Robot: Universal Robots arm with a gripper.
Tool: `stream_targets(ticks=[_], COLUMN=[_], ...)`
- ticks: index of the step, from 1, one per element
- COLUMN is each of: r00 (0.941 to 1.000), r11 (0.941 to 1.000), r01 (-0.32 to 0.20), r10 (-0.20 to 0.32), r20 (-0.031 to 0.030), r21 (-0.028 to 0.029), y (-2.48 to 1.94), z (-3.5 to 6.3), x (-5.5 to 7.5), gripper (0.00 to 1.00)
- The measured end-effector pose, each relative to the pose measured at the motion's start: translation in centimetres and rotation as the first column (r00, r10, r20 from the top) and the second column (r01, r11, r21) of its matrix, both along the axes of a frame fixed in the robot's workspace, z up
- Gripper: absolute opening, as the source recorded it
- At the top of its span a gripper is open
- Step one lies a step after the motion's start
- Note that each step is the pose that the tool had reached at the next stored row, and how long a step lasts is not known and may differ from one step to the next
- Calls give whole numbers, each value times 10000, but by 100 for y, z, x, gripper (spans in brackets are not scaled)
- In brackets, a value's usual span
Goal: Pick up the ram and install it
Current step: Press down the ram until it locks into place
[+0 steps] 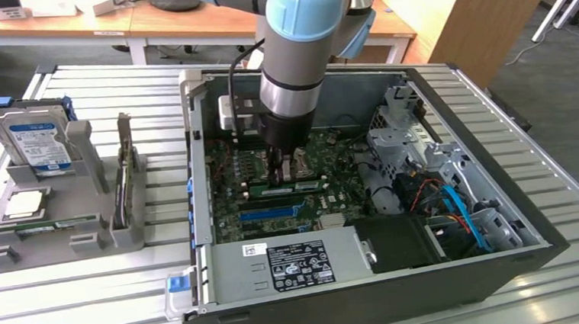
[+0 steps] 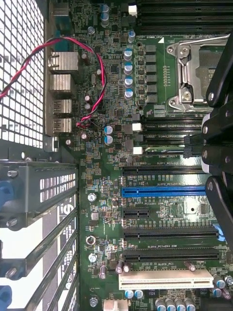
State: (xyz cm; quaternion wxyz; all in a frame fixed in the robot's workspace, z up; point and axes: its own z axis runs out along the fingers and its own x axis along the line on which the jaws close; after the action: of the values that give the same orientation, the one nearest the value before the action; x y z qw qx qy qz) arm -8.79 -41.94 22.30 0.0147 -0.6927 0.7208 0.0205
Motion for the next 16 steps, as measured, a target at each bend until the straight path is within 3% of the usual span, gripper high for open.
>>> stream_targets(ticks=[16], r00=[10000], r11=[10000], r01=[0], r10=[0], r20=[1], r21=[2], y=[0], z=[-11], x=[0], gripper=[11])
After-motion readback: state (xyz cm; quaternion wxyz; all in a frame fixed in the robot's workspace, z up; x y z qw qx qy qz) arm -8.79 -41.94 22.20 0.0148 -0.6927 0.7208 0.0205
